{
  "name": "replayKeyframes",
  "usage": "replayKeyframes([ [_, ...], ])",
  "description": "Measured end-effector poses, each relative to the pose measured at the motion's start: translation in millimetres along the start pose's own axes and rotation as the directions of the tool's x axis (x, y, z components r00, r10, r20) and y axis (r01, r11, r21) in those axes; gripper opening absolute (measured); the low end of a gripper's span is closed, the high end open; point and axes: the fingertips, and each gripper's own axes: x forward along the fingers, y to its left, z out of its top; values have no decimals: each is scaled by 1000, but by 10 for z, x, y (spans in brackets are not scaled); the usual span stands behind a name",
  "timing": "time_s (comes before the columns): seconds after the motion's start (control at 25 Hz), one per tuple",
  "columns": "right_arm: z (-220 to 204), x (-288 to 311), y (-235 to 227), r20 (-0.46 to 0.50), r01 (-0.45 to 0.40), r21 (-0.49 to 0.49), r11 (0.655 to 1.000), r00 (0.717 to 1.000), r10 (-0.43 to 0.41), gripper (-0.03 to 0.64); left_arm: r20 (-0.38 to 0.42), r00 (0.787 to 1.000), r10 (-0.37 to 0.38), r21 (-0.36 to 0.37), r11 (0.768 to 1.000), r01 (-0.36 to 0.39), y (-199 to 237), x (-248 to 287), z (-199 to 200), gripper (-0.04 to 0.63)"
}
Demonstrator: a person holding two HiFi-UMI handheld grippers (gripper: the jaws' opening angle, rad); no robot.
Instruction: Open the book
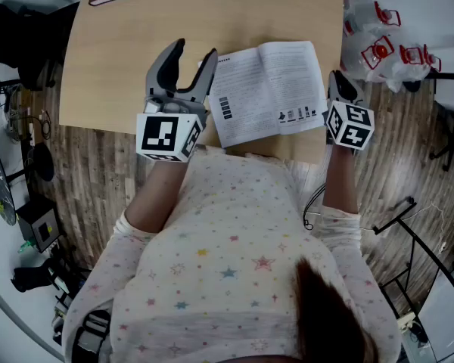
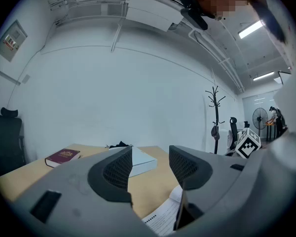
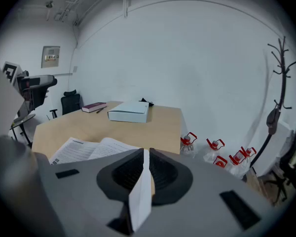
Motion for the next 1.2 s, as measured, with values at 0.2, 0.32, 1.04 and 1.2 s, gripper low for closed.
replayKeyframes([
  [0.2, 163, -98, 63, 45, 0, -8, 1000, 999, 0, 25, 7, 1000, -18, -5, 1000, 18, -9, 22, 24, 199],
  [0.32, 254, -158, 84, 69, 10, -8, 1000, 998, -9, 18, 11, 999, -36, -3, 999, 36, -3, 53, 40, 180],
  [1.04, 637, -426, 375, 206, 27, 92, 995, 978, -45, 2, 65, 988, -140, -13, 990, 142, 156, 21, 329, 102],
  [1.2, 734, -530, 397, 241, 30, 133, 991, 969, -61, 2, 69, 987, -148, -13, 989, 150, 201, -18, 367, 89],
])
